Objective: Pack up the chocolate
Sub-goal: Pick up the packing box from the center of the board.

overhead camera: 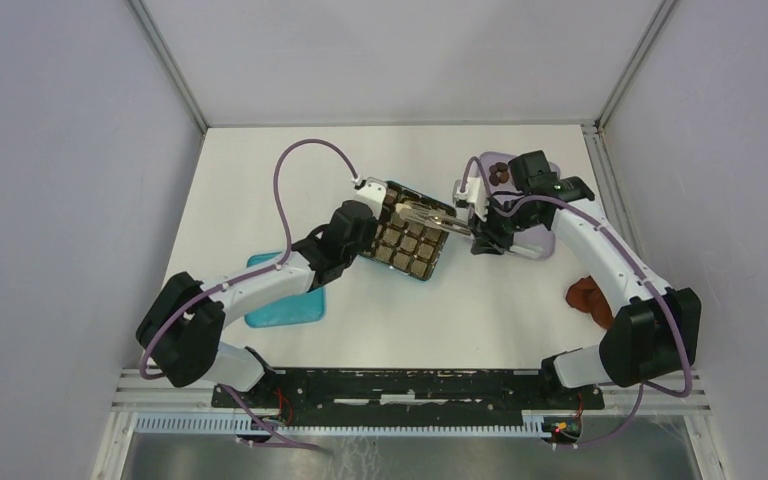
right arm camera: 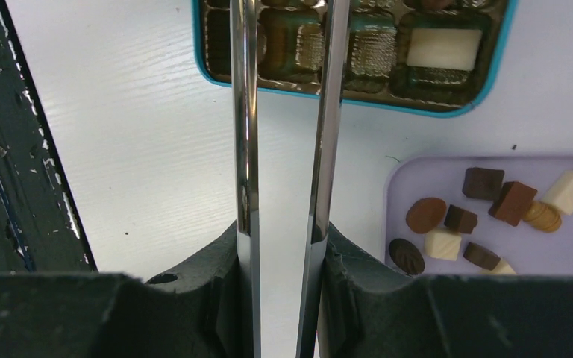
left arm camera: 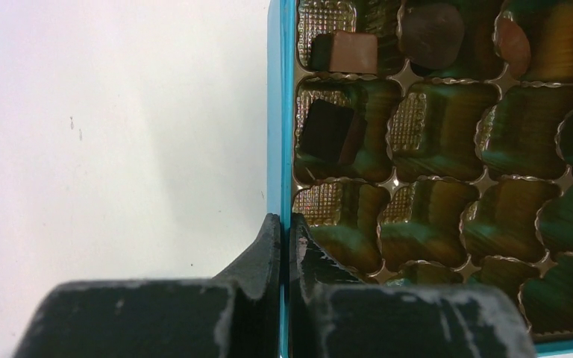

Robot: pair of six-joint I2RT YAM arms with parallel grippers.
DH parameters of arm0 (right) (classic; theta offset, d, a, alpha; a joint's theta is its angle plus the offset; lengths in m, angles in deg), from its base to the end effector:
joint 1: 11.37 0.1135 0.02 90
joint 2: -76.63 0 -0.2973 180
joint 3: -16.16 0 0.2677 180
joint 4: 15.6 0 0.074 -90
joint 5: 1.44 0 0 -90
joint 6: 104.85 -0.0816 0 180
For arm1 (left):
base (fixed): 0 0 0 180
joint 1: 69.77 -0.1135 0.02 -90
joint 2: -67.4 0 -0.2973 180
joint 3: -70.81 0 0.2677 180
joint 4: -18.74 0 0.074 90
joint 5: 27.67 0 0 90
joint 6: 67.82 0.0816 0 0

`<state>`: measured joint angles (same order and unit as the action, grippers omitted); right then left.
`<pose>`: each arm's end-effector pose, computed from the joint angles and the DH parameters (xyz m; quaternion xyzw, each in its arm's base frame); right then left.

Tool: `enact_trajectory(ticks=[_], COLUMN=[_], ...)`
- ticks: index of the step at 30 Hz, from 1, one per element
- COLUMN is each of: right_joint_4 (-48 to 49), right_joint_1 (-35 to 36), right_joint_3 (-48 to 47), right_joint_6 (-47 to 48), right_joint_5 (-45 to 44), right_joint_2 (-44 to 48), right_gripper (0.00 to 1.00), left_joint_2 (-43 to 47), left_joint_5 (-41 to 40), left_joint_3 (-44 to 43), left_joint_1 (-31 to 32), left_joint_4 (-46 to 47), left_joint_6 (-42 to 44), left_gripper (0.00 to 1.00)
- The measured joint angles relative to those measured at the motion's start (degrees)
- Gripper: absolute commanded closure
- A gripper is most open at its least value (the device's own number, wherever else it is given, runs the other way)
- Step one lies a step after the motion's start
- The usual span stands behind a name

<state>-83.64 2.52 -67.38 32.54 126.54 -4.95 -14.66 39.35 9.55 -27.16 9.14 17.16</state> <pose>0.2793 0.1208 0.2903 -0.5295 0.7615 0.2484 0.2794 0.2849 -0.2188 0.2374 0.1803 0.8369 -0.0385 0.5153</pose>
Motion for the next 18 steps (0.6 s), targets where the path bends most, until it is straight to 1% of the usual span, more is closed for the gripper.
enact_trajectory(ticks=[4, 9, 13, 18], right_joint_4=[1.2, 2.9, 4.9, 6.3], right_joint_1=[3.5, 5.4, 6.8, 7.7], right_joint_3=[2.0, 4.8, 5.0, 5.0], right_joint_6=[-0.2, -1.9, -3.7, -5.6], right_joint_5=[-3.0, -8.7, -12.8, -15.9], right_joint_2=[0.5, 0.2, -1.6, -3.8], right_gripper=[0.97, 0.97, 0.96, 0.96], left_joint_2=[-0.1, -3.0, -5.8, -6.5], left_joint_5=[0.0, 0.6, 1.7, 2.6], left_joint_3=[0.0, -1.6, -3.4, -3.9], left_joint_1=[0.0, 0.0, 0.0, 0.0], left_joint_4=[-0.1, -1.8, -3.8, -4.3], left_joint_6=[0.0, 0.0, -0.9, -1.5], left_gripper=[0.98, 0.98, 0.98, 0.98])
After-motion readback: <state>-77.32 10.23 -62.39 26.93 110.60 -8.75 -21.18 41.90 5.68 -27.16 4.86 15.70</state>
